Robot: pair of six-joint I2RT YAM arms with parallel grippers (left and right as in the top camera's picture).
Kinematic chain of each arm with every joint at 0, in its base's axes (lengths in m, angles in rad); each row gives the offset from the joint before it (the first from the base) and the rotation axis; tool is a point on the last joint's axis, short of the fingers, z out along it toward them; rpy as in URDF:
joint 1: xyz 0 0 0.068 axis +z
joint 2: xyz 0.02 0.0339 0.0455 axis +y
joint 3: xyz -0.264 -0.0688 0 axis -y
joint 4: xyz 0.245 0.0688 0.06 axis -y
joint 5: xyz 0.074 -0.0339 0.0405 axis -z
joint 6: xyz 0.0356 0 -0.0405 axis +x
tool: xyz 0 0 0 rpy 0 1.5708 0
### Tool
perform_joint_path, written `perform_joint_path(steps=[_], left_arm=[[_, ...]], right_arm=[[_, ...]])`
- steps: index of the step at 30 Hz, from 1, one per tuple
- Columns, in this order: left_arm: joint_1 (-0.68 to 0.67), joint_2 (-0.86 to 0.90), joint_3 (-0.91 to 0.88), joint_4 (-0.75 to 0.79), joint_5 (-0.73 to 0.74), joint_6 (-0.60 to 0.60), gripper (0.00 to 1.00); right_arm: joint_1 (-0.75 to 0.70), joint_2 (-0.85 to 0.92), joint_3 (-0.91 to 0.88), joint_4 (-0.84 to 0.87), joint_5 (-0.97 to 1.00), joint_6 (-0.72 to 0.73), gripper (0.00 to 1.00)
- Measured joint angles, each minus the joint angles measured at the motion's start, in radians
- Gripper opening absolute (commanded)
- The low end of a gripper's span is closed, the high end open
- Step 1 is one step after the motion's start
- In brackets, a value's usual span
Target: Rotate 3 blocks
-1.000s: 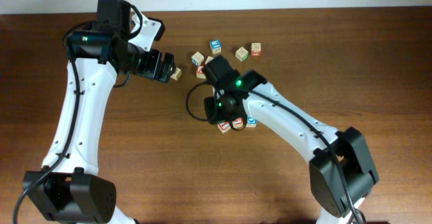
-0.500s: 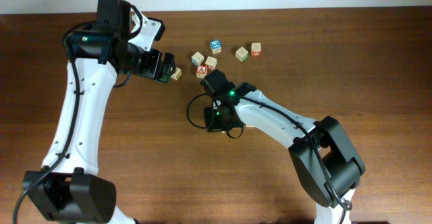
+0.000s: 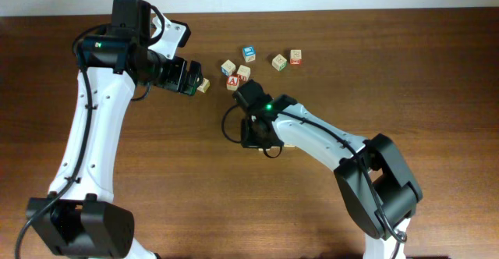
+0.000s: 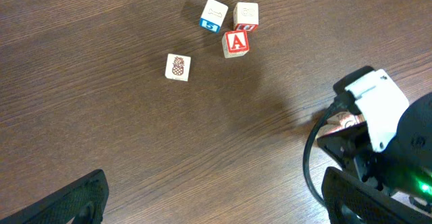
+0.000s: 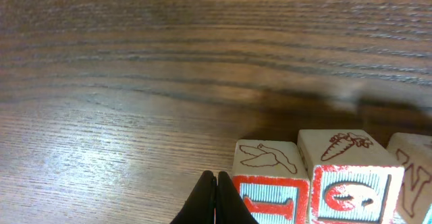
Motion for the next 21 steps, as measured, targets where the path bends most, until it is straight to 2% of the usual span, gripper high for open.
perform_joint_path(steps=[6,7,9,12,15,21], left_arm=[[0.000,0.000,0.000,0.000,0.000,0.000,0.99],[0.000,0.000,0.000,0.000,0.000,0.000,0.99],[0.000,0.000,0.000,0.000,0.000,0.000,0.99],[0.000,0.000,0.000,0.000,0.000,0.000,0.99],[0.000,0.000,0.000,0.000,0.000,0.000,0.99],[0.000,0.000,0.000,0.000,0.000,0.000,0.99]], right_arm=[[-0.047,0.000,0.000,-0.016,-0.002,-0.001,0.05],[-0.047,0.000,0.005,-0.037,-0.003,0.000,0.05],[-0.047,-0.001,0.042,-0.095,-0.003,-0.004,0.11],[-0.057,-0.024,0.174,-0.234,-0.004,-0.049,0.13],[-0.090,-0.051,0.232,-0.243,0.037,-0.092,0.13],[-0.129,-0.006,0.159,-0.182,0.140,-0.109,0.07]])
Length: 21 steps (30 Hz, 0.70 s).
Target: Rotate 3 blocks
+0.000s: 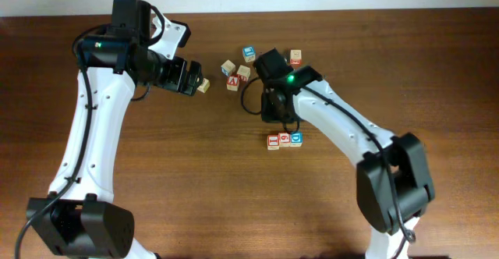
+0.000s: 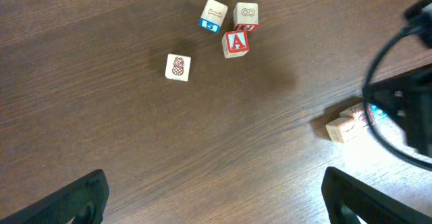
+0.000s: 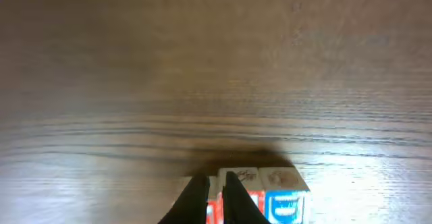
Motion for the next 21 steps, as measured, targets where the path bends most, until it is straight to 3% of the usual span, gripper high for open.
perform_joint_path(steps=[21], left_arm=[[0.000,0.000,0.000,0.000,0.000,0.000,0.99]], right_arm=[[-0.010,0.080,-0.023,-0.048,-0.020,0.003,0.04]])
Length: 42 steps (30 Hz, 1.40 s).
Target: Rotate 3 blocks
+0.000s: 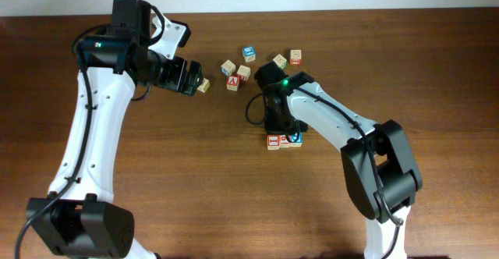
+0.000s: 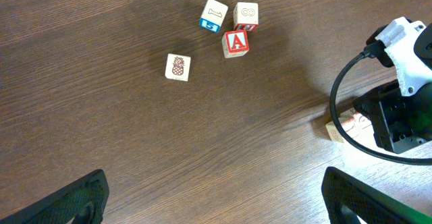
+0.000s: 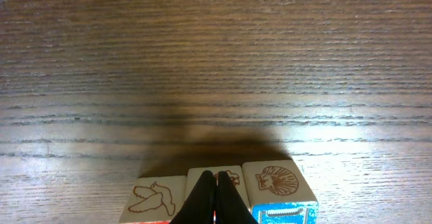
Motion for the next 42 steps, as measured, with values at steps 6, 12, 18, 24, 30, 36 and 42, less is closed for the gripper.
perform_joint_path(steps=[6,12,18,24,30,36,42], left_arm=[[0.000,0.000,0.000,0.000,0.000,0.000,0.99],[0.000,0.000,0.000,0.000,0.000,0.000,0.99],[0.000,0.000,0.000,0.000,0.000,0.000,0.99],[0.000,0.000,0.000,0.000,0.000,0.000,0.99],[0.000,0.000,0.000,0.000,0.000,0.000,0.99],[0.000,0.000,0.000,0.000,0.000,0.000,0.99],[0.000,0.000,0.000,0.000,0.000,0.000,0.99]], right_arm=[[0.000,0.000,0.000,-0.004,-0.007,0.000,0.04],[-0.024,0.000,0.004,-0.004,-0.012,-0.001,0.20],[-0.131,0.000,0.045,-0.022,-0.018,-0.009,0.04],[-0.120,0.000,0.011,-0.025,-0.030,-0.022,0.04],[-0.111,0.000,0.011,-0.041,-0.049,-0.040,0.04],[-0.110,0.000,-0.002,-0.051,-0.064,-0.056,0.05],[-0.110,0.000,-0.021,-0.035,-0.064,-0.063,0.05]])
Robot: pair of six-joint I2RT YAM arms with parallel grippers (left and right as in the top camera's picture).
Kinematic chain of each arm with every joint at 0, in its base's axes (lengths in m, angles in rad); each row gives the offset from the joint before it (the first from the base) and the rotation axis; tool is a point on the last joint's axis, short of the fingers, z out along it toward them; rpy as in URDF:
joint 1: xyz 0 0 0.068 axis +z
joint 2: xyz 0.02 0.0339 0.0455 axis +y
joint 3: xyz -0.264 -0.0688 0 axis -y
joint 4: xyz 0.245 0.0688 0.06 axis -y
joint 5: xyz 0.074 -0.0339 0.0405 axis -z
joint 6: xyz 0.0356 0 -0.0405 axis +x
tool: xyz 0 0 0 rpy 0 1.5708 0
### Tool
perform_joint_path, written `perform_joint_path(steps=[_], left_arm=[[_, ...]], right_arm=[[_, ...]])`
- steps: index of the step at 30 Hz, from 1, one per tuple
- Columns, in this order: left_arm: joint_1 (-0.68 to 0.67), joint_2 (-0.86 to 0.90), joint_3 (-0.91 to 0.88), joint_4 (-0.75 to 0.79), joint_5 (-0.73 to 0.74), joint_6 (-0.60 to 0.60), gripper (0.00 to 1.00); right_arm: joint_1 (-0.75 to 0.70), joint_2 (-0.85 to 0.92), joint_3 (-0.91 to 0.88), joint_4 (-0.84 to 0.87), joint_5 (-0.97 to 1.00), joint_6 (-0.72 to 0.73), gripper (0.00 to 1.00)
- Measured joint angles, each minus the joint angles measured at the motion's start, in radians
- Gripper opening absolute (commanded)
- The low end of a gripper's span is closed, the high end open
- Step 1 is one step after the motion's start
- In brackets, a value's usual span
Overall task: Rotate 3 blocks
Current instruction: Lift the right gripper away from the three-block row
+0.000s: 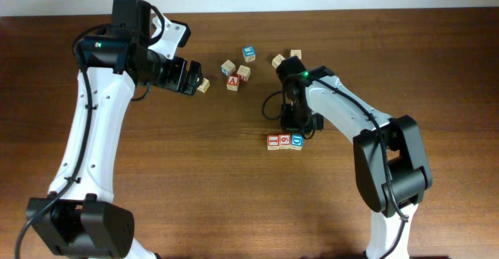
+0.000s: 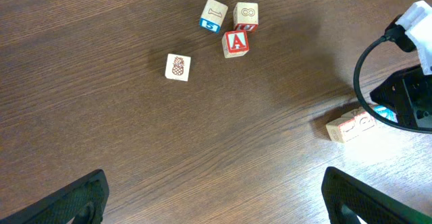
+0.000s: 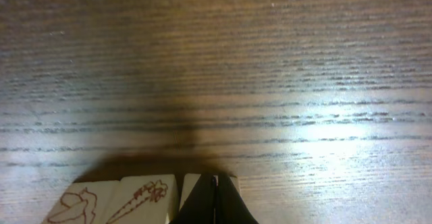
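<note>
A row of three blocks [image 1: 284, 140] lies on the brown table, with two red-framed faces and one blue one showing up. In the right wrist view the bird-drawn block [image 3: 71, 204] and the carrot block [image 3: 145, 197] show, while the right-end block [image 3: 190, 187] is half hidden behind my fingertips. My right gripper [image 3: 216, 200] is shut with its tips at that end block, seen from overhead as right gripper [image 1: 297, 129]. My left gripper [image 1: 187, 78] hangs wide open high over the table and holds nothing; its fingers [image 2: 81, 197] frame bare wood.
Loose blocks lie at the back: a pineapple block [image 1: 203, 86], an "A" block [image 1: 232, 82], a bone block [image 2: 214, 15], a blue-topped block [image 1: 249, 53] and two more near the right arm [image 1: 278, 60]. The table's far edge runs along the top.
My right gripper, still shut, has shifted from the middle block of the row to its right-end block. The row and the left arm have not visibly moved.
My shut right gripper stood at the row's left end, with the arm covering the row. Then it was drawn back toward the loose blocks, and the row lay in plain view. Then it was at the middle block, and now at the right-end one. The left arm stayed still.
</note>
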Motion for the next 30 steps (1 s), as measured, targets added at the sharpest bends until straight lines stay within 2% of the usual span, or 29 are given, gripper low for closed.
perform_joint_path(steps=[4,7,11,15,30], left_arm=[[0.000,0.000,0.000,0.000,0.000,0.000,0.99],[0.000,0.000,0.000,0.000,0.000,0.000,0.99],[0.000,0.000,0.000,0.000,0.000,0.000,0.99],[0.000,0.000,0.000,0.000,0.000,0.000,0.99],[0.000,0.000,0.000,0.000,0.000,0.000,0.99]], right_arm=[[-0.002,0.000,0.000,0.045,0.000,-0.017,0.10],[-0.038,0.002,0.045,-0.052,-0.011,-0.023,0.10],[-0.125,0.002,0.060,-0.143,-0.068,-0.019,0.04],[-0.115,0.003,-0.021,-0.117,-0.142,-0.022,0.04],[-0.115,0.003,-0.023,-0.058,-0.208,-0.053,0.04]])
